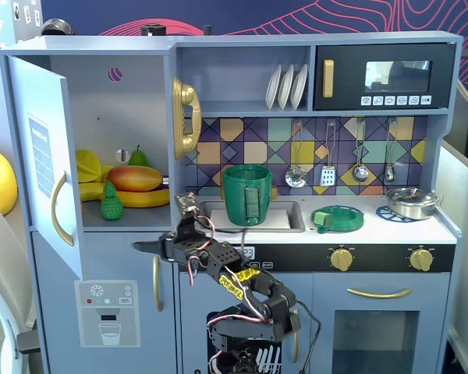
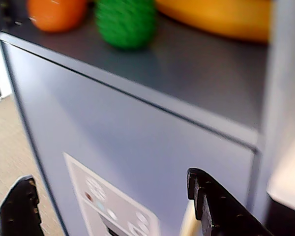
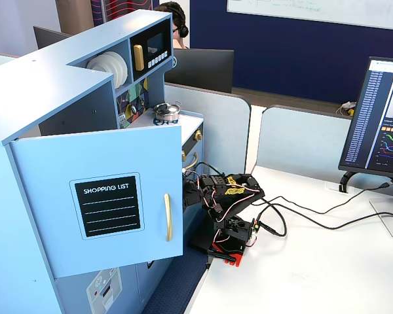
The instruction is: Pick up the green pineapple from the left cabinet and place it in the green recipient
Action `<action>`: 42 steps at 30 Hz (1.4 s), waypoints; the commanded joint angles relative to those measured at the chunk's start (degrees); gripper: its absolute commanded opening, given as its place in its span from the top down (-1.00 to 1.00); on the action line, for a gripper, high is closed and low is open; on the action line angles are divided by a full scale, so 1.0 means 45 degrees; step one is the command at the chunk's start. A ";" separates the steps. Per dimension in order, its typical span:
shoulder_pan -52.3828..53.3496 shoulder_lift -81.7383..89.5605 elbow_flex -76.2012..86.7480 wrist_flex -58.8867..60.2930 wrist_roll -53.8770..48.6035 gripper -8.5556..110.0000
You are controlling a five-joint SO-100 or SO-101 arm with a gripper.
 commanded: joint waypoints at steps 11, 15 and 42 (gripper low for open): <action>0.0156 -0.6211 -0.4609 -0.4922 -0.0547 0.09; 0.0195 -0.7754 -0.5723 -0.5391 -0.0879 0.10; 0.0605 -1.5039 -1.2422 -0.6523 -0.0391 0.06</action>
